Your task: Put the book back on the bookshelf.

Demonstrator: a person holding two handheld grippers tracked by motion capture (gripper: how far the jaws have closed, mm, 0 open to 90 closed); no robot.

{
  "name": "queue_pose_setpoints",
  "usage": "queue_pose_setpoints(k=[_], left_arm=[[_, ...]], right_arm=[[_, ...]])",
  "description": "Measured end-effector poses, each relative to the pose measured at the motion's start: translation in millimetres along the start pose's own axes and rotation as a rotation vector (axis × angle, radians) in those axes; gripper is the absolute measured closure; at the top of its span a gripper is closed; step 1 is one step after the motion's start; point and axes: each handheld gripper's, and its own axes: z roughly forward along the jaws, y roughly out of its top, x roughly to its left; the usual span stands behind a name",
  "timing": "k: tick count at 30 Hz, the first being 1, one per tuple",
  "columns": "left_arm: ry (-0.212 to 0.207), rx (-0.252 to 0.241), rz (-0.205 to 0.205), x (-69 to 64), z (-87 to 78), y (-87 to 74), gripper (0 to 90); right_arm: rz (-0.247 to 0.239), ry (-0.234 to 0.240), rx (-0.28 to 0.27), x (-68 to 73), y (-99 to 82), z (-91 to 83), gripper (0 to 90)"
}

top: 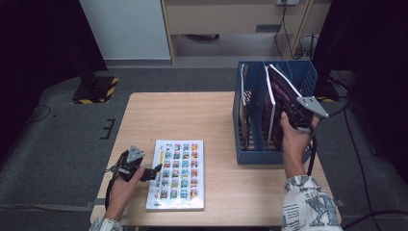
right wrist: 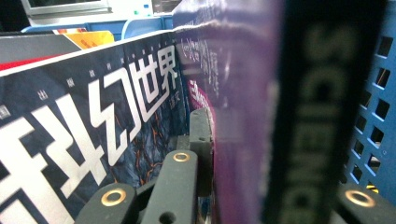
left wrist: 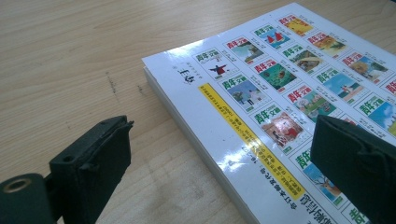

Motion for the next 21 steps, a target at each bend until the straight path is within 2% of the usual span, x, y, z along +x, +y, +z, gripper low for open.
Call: queue_pose_setpoints(k=[6, 12, 21], left_arm=[[0.001, -0.002, -0.005, 1.1, -0.8, -0.2, 4.6], [0.000, -0.002, -0.004, 0.8, -0.4, 0.0, 4.6], [0.001, -0.001, -0.003, 1.1, -0.7, -0.1, 4.7]], right_arm=[[-0.014, -0.009, -0.004, 2.7, -3.6, 1.8, 83.7], [-0.008, -0.010, -0.001, 3.3, -8.5, 3.2, 83.6], [-0.016, 0.004, 0.006, 4.2, -13.2, 2.3, 83.5]])
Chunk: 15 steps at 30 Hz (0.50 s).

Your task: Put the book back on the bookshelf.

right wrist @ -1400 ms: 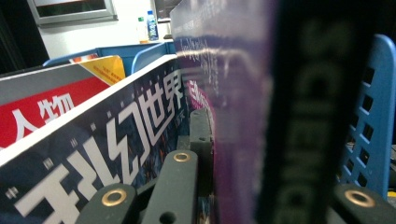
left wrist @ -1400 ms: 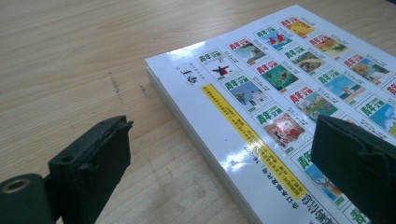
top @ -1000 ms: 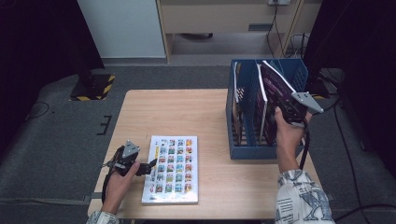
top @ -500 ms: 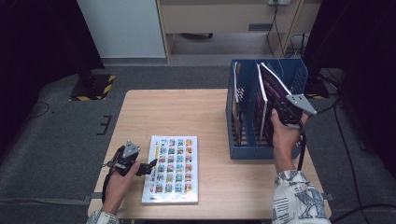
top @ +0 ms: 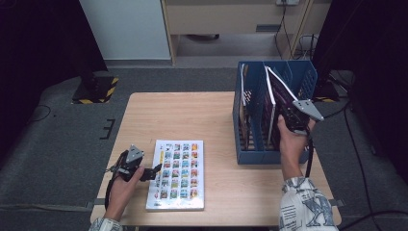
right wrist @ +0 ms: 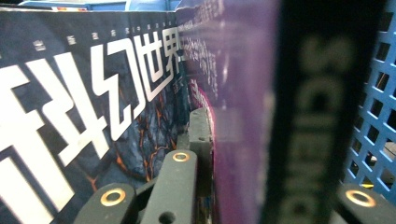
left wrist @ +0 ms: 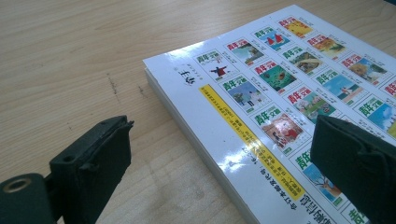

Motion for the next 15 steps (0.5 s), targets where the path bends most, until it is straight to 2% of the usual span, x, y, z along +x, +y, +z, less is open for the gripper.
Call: queue_pose_setpoints(k=[7, 15], left_arm=[[0.000, 0.000, 0.000, -0.2, 0.0, 0.1, 4.7], [0.001, 0.000, 0.000, -0.3, 0.1, 0.1, 4.7]], right_arm=[[-0.021, 0.016, 0.007, 2.0, -2.2, -2.8, 82.2], [-0.018, 0.017, -0.012, 4.3, -2.2, -5.3, 77.3]])
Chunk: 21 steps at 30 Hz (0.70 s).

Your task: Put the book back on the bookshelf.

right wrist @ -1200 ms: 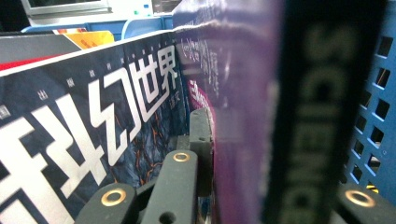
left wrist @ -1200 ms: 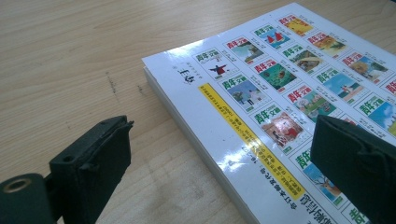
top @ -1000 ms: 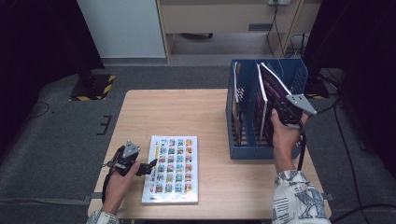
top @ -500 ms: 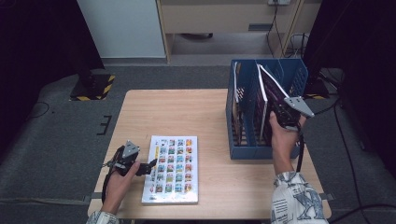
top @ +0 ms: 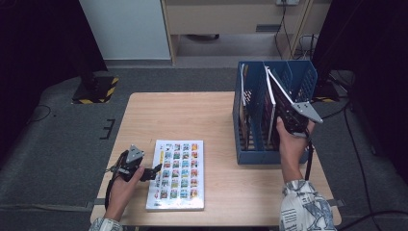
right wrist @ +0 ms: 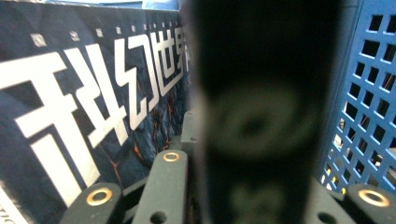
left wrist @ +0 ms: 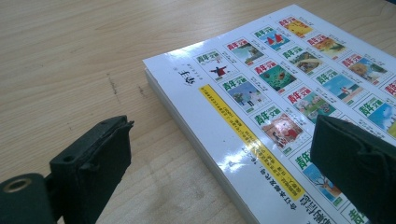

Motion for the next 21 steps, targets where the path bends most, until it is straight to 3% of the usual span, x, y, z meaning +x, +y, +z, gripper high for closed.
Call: queue_pose_setpoints(k=[8, 21], left_arm=[[0.000, -0.002, 0.001, -0.3, 0.1, 0.2, 4.7], [-0.002, -0.005, -0.001, 0.4, -0.9, 0.2, 4.7]], right_arm=[[-0.007, 0.007, -0.001, 0.4, 5.5, -0.8, 83.9], [-0.015, -0.098, -0.027, 0.0, 10.6, 6.9, 84.3]])
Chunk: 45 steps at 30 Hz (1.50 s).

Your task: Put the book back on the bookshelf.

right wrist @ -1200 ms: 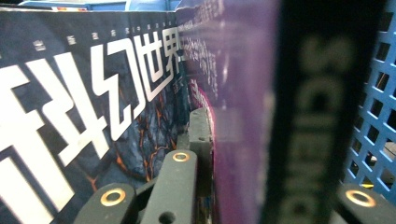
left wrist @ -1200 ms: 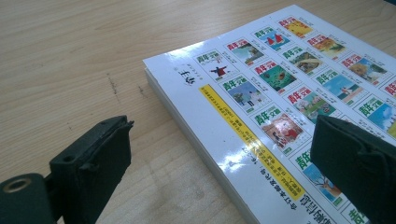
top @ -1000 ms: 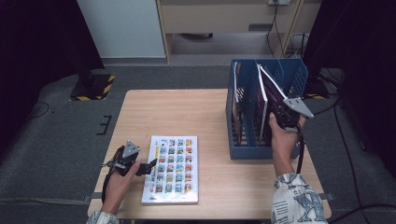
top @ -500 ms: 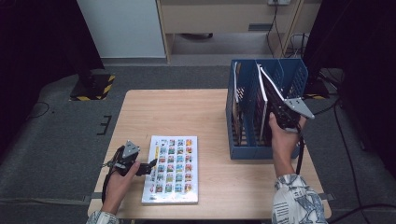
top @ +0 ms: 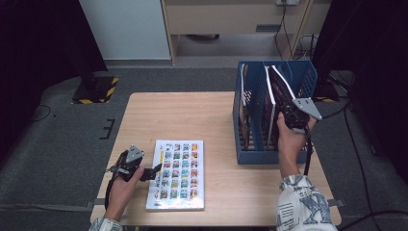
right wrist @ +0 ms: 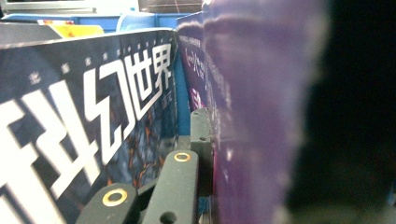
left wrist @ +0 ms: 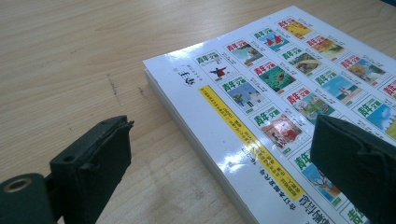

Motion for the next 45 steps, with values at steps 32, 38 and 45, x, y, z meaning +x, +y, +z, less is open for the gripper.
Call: queue_pose_setpoints(k=[32, 38, 45], left_arm=[[-0.001, 0.000, 0.000, 0.3, 0.4, 0.0, 4.8], [0.000, 0.000, 0.000, 0.4, 0.4, 0.0, 4.8], [-0.001, 0.000, 0.000, 0.4, 0.1, 0.0, 4.8]], right_arm=[[-0.016, 0.007, 0.011, 6.3, -6.2, 13.2, 83.3], [-0.001, 0.018, 0.014, 5.5, -6.3, 12.9, 81.5], [-0.007, 0.034, 0.020, 7.6, -6.5, 11.9, 79.7]])
